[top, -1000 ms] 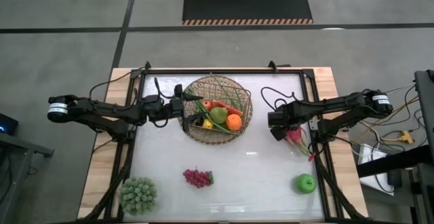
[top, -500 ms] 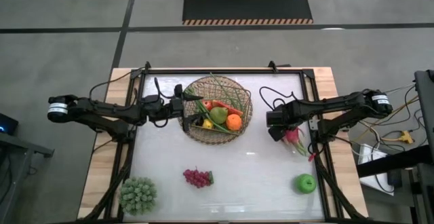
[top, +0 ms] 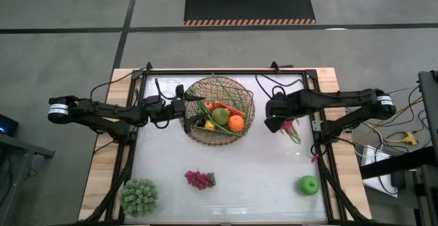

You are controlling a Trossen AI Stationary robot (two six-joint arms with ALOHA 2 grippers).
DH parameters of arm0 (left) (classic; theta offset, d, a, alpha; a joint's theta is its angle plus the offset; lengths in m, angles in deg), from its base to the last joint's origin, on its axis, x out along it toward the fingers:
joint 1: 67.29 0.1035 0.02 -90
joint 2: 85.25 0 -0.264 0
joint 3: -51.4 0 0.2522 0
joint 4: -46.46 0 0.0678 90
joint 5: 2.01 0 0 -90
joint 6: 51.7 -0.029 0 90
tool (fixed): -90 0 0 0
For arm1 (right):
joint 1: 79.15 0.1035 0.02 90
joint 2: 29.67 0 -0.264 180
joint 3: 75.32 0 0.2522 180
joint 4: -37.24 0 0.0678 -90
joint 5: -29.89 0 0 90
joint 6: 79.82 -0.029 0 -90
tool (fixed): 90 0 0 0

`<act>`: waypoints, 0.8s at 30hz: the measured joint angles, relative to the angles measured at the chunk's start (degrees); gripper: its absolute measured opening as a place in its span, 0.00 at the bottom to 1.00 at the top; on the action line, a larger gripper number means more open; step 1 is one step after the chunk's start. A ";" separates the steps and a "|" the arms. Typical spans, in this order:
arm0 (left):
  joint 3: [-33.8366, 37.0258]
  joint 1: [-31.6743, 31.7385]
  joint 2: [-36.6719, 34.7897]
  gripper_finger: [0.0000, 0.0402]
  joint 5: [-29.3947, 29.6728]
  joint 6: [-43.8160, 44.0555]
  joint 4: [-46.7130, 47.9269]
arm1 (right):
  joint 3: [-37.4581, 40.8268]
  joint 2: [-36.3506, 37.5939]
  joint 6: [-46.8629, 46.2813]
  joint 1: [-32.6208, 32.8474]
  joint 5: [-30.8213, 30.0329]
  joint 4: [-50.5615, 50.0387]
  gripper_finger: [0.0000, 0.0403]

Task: Build produce basket
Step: Put the dragon fruit into the wire basket

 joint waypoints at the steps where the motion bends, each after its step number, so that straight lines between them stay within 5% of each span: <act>1: 0.00 0.00 0.00 0.68 0.00 -0.65 -0.07 | -1.64 0.00 0.95 0.00 -0.32 0.10 0.55; 9: -0.03 0.00 -0.02 0.68 0.02 -2.80 -1.51 | -12.10 -0.11 12.74 0.02 -5.73 3.55 0.55; 24: -0.04 0.07 -0.10 0.68 0.34 -7.89 -7.28 | -13.62 -1.51 49.87 -0.20 -4.49 35.17 0.54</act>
